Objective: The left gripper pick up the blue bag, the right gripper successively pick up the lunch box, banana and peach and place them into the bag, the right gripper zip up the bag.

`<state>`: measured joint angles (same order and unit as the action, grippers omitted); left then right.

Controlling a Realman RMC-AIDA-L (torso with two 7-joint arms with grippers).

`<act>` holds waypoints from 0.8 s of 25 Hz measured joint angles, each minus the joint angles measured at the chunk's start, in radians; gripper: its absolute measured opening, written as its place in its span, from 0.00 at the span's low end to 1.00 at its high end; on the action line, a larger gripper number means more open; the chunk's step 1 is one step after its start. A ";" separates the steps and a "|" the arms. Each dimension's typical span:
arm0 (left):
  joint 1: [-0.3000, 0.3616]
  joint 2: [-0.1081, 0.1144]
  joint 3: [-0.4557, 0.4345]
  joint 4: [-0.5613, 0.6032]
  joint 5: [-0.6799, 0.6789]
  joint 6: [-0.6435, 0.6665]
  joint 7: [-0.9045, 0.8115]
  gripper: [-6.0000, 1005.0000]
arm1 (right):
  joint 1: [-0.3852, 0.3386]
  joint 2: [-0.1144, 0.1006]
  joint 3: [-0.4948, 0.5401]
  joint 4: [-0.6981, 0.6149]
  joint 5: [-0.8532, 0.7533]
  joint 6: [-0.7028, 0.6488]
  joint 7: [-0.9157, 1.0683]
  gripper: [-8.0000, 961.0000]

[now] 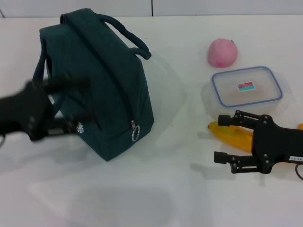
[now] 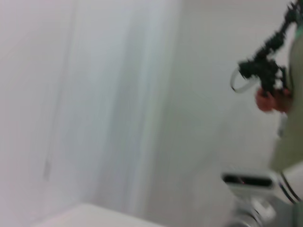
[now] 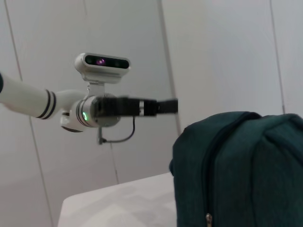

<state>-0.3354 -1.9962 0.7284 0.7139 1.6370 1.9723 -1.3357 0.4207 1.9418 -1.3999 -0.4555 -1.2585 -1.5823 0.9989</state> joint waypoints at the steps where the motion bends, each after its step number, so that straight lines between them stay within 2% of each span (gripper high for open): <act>1: 0.003 0.002 -0.013 0.015 -0.023 -0.007 -0.022 0.86 | -0.003 0.001 0.005 0.000 0.000 0.000 0.000 0.92; 6: -0.023 0.002 -0.182 0.079 -0.042 -0.095 -0.199 0.86 | -0.022 0.011 0.037 0.003 -0.001 -0.002 -0.006 0.92; 8: -0.046 0.017 -0.211 0.105 -0.011 -0.179 -0.310 0.86 | -0.032 0.013 0.048 0.003 0.000 -0.003 -0.012 0.92; 12: -0.102 0.064 -0.218 0.151 0.121 -0.306 -0.525 0.86 | -0.052 0.018 0.063 0.003 0.000 -0.007 -0.030 0.92; 15: -0.135 0.086 -0.220 0.212 0.248 -0.354 -0.730 0.86 | -0.059 0.022 0.063 0.003 0.002 -0.004 -0.048 0.92; 17: -0.144 0.089 -0.214 0.279 0.324 -0.367 -0.866 0.86 | -0.063 0.027 0.068 0.005 0.002 -0.001 -0.064 0.92; 20: -0.142 0.079 -0.171 0.426 0.424 -0.352 -1.049 0.86 | -0.066 0.034 0.092 0.023 0.000 0.000 -0.086 0.92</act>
<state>-0.4772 -1.9175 0.5576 1.1395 2.0610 1.6201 -2.3842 0.3544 1.9759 -1.3079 -0.4328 -1.2584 -1.5826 0.9124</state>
